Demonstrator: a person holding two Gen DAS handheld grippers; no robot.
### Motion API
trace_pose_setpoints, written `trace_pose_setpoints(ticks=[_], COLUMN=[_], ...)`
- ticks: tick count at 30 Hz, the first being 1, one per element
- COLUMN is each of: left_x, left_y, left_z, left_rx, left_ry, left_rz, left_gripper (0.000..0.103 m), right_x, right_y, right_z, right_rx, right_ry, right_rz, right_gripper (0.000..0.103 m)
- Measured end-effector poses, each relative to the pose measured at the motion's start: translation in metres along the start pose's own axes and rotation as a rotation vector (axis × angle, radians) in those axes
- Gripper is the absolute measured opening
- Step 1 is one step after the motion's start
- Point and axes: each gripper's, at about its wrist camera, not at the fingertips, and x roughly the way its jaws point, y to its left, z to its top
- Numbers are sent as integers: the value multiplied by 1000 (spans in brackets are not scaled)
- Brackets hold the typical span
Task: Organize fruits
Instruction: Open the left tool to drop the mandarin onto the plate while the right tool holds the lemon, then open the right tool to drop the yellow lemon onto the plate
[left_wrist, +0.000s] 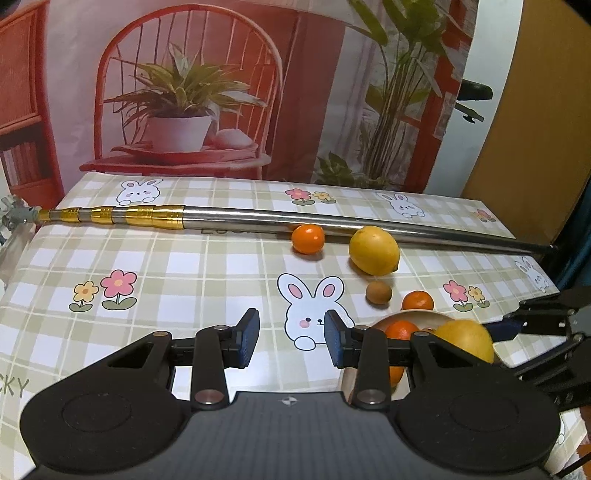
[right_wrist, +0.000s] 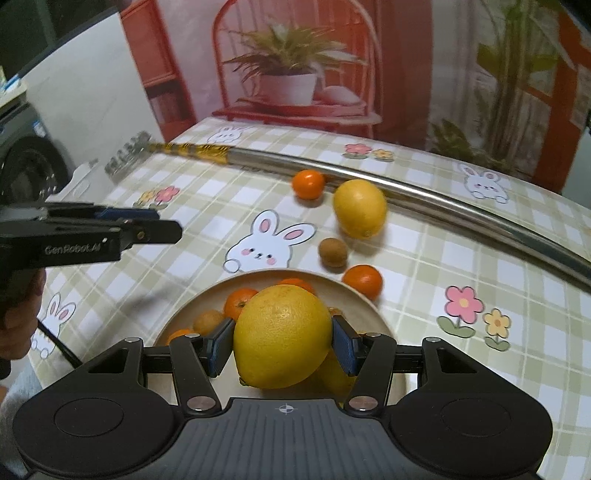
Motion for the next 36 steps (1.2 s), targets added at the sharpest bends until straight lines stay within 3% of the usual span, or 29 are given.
trace_pose_setpoints(ticks=[6, 18, 32, 36], left_x=[1, 2, 2, 3], left_y=[0, -4, 1, 3], left_z=[0, -2, 1, 3], left_rx=[-6, -4, -28, -35], left_ry=[0, 6, 5, 6], left_rz=[-2, -5, -6, -14], left_gripper=[41, 41, 41, 41], right_x=[14, 24, 16, 4], right_y=[8, 8, 7, 2], right_z=[-1, 1, 3, 6], right_rx=[-48, -75, -87, -69], right_ry=[57, 67, 29, -24], right_rz=[4, -30, -79, -69], right_gripper=[52, 52, 50, 50])
